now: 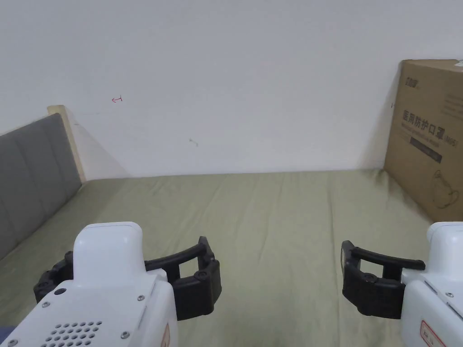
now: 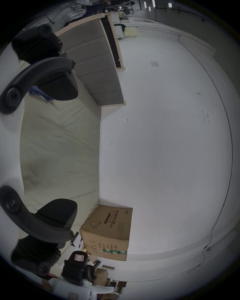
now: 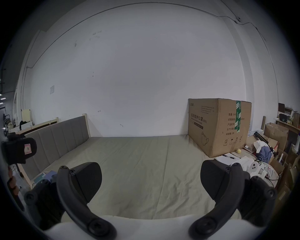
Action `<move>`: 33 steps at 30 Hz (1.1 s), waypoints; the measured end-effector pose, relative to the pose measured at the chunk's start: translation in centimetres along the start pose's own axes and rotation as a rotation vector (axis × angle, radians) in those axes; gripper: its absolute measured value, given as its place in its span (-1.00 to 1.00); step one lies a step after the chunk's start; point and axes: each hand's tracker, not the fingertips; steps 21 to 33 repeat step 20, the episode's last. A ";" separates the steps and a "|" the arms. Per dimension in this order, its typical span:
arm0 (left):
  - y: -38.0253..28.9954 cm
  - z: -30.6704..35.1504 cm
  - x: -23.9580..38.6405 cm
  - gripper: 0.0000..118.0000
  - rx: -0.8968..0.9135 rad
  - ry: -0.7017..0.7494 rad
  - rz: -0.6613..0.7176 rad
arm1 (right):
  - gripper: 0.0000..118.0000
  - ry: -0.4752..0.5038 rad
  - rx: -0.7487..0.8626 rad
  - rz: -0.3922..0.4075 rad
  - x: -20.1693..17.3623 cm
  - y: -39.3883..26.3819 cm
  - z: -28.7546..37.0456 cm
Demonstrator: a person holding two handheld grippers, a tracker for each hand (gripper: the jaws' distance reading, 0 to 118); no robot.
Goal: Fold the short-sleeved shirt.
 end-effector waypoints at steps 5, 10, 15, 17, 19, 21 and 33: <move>0.2 -0.5 0.2 1.00 -0.031 0.068 0.019 | 1.00 -0.009 -0.004 -0.004 0.3 -0.1 0.1; -0.3 -0.6 0.4 1.00 -0.032 0.064 -0.021 | 1.00 -0.014 -0.013 -0.010 0.5 -0.1 -0.1; -0.1 -0.4 0.6 1.00 -0.017 0.043 -0.011 | 1.00 -0.007 -0.015 0.008 0.1 -0.3 -0.1; -0.1 -0.3 0.6 1.00 -0.008 0.035 -0.025 | 1.00 0.000 -0.018 0.010 0.1 -0.3 -0.1; -0.1 -0.2 0.7 1.00 -0.002 0.049 -0.036 | 1.00 0.002 -0.020 0.015 0.0 -0.3 -0.1; -0.1 -0.2 0.8 1.00 -0.003 0.053 -0.038 | 1.00 0.000 -0.021 0.019 0.0 -0.3 -0.1; -0.1 -0.2 0.8 1.00 -0.003 0.053 -0.038 | 1.00 0.000 -0.021 0.019 0.0 -0.3 -0.1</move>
